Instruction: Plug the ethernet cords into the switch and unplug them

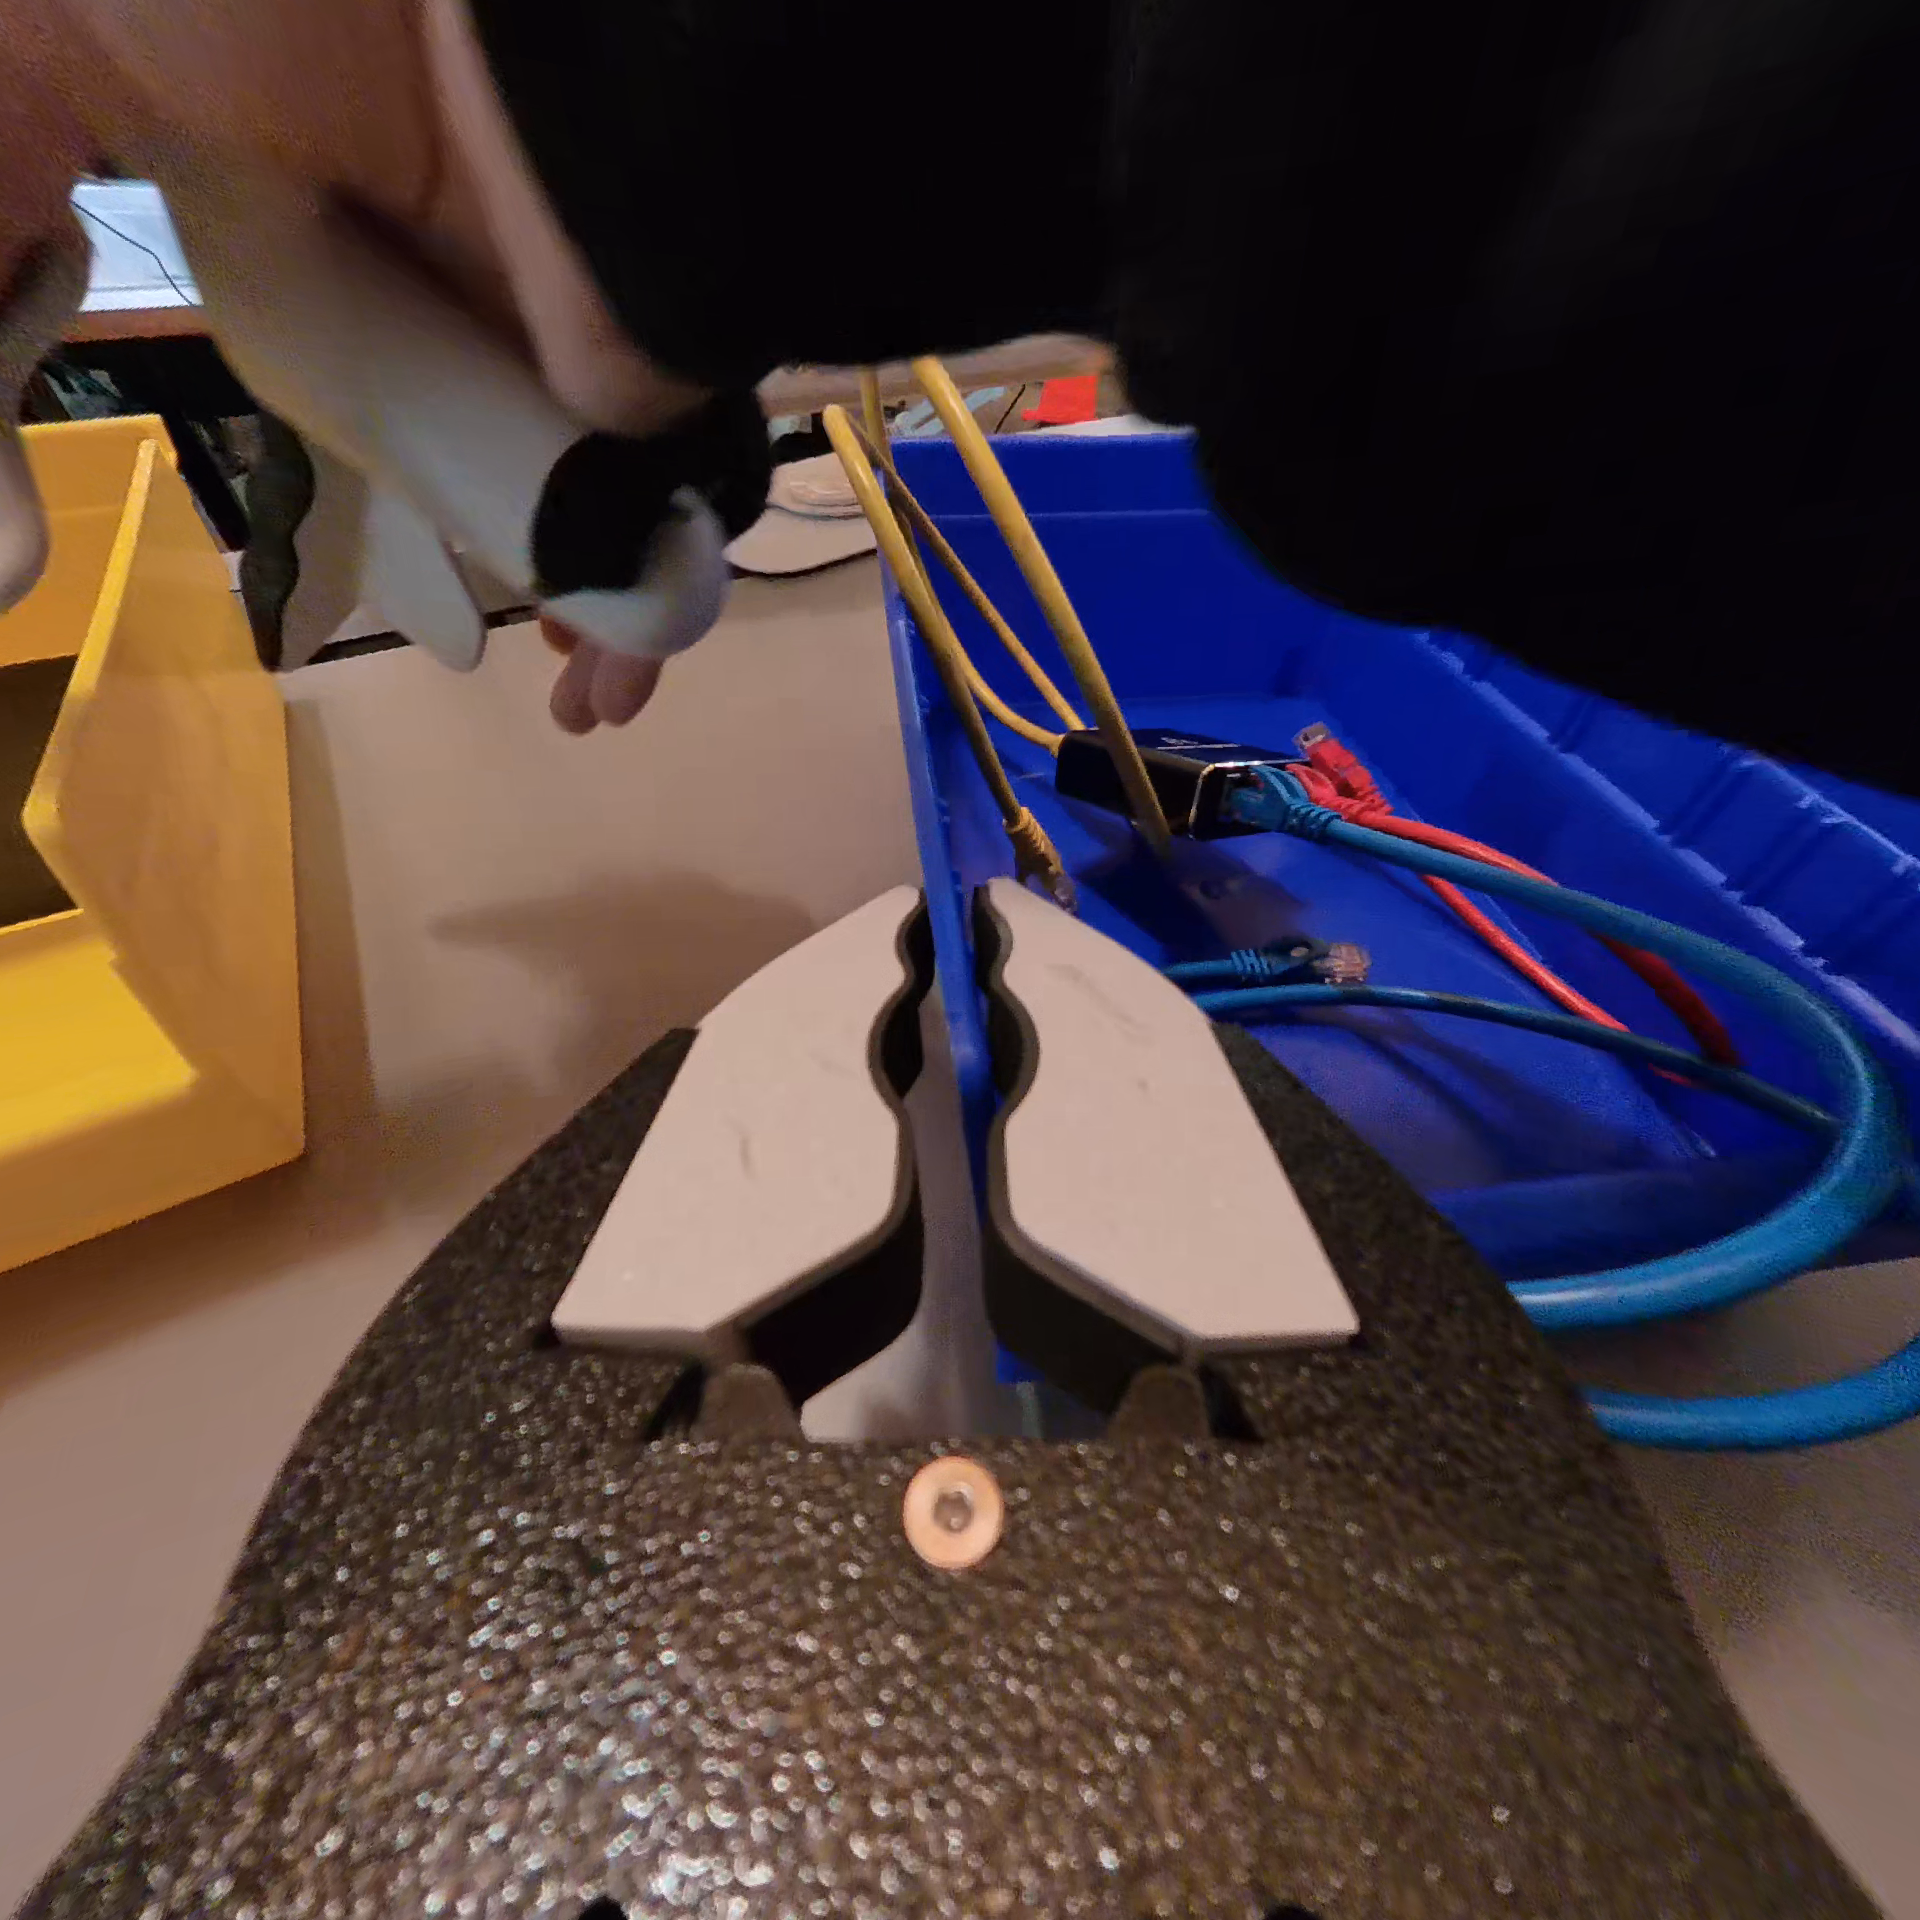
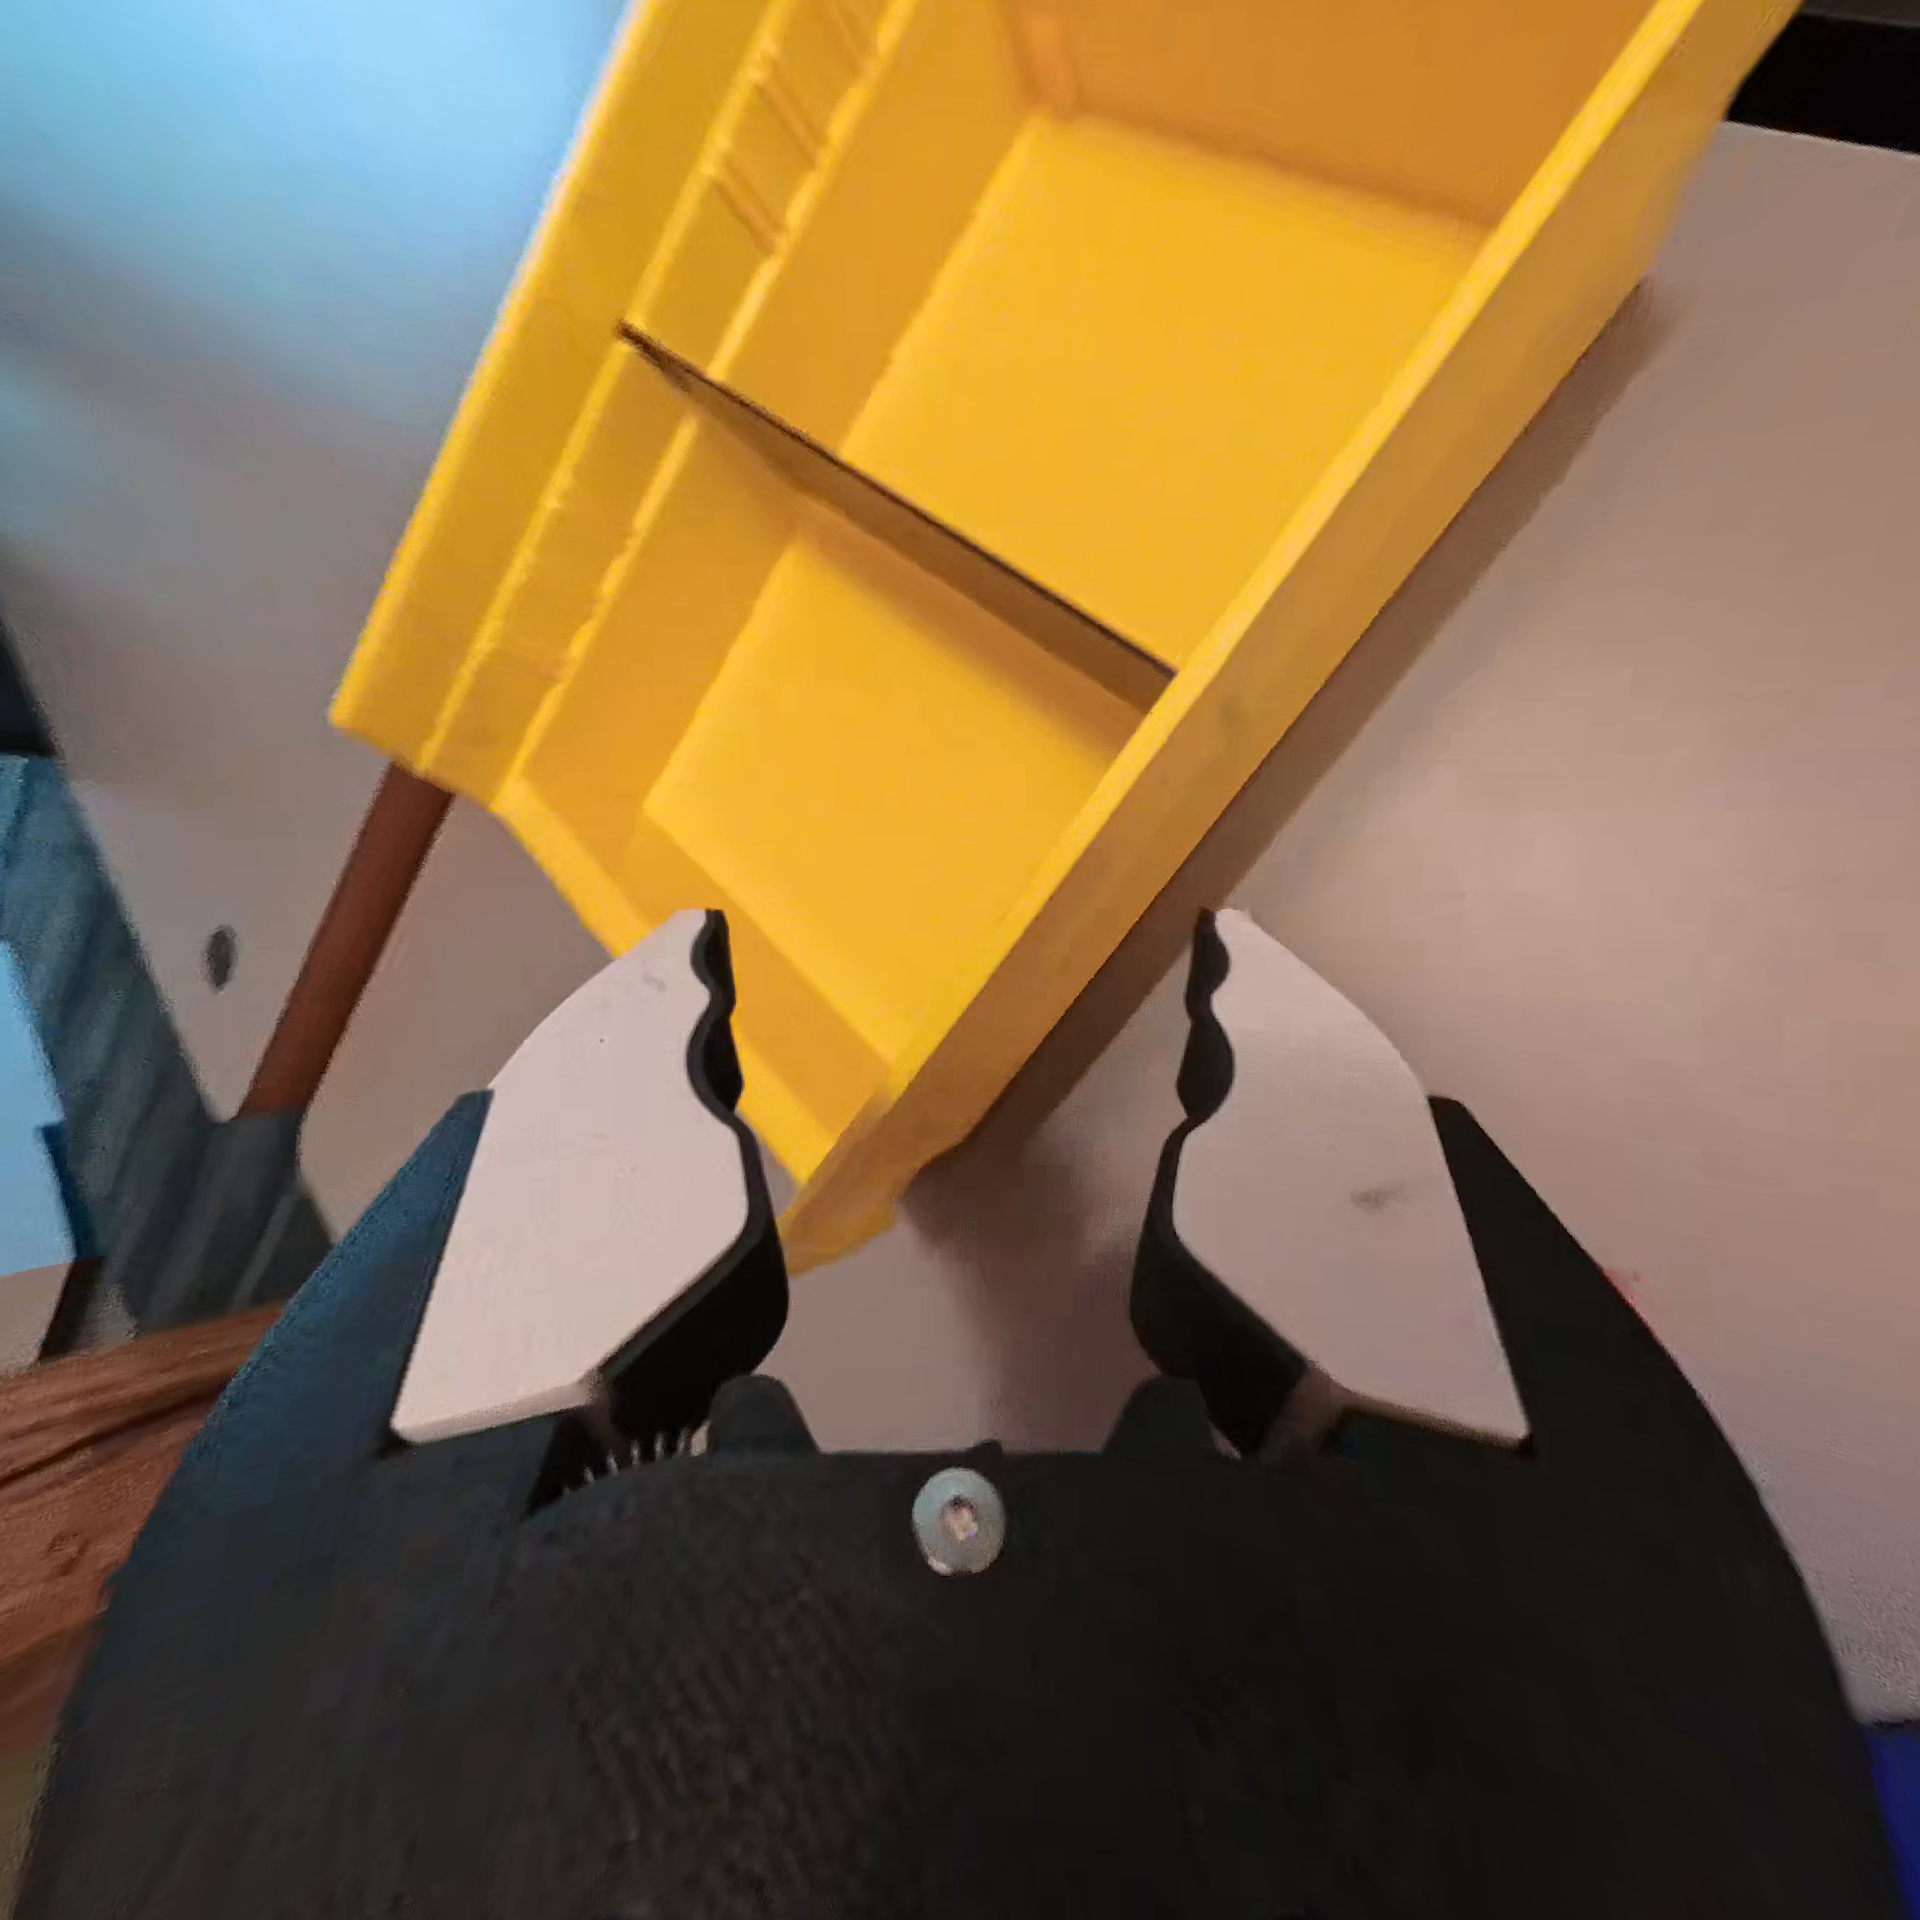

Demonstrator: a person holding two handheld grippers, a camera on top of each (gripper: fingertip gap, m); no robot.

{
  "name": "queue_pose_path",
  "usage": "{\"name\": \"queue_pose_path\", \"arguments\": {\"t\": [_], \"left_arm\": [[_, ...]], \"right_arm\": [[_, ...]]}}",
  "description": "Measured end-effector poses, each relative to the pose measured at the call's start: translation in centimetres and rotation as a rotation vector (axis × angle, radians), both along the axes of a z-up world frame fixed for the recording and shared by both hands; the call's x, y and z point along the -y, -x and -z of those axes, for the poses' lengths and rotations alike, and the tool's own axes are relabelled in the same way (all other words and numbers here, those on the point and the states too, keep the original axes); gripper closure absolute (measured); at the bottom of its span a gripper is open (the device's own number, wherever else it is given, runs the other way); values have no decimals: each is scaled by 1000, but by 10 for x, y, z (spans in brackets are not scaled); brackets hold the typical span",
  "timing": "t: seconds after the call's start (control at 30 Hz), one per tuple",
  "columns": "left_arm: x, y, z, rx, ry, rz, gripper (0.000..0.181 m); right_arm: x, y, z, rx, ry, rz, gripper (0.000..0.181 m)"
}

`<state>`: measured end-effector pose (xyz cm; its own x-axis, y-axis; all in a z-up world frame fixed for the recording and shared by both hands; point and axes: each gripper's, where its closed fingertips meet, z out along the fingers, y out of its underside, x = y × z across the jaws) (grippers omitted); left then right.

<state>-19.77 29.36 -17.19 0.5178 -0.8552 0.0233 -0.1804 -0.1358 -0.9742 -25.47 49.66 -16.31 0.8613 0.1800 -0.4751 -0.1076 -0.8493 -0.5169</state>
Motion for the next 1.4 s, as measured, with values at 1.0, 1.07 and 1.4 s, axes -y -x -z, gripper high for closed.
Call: {"name": "queue_pose_path", "arguments": {"t": [1.0,1.07,1.4], "left_arm": [[-15,20,-5,3,-92,-109,176],[-21,31,-5,-16,-103,-144,176],[-72,113,-5,-44,-109,-383,176]], "right_arm": [[-16,-96,-115,105,19,-150,163],[12,-145,-150,140,-53,-174,164],[196,-445,-119,297,-128,122,163]]}}
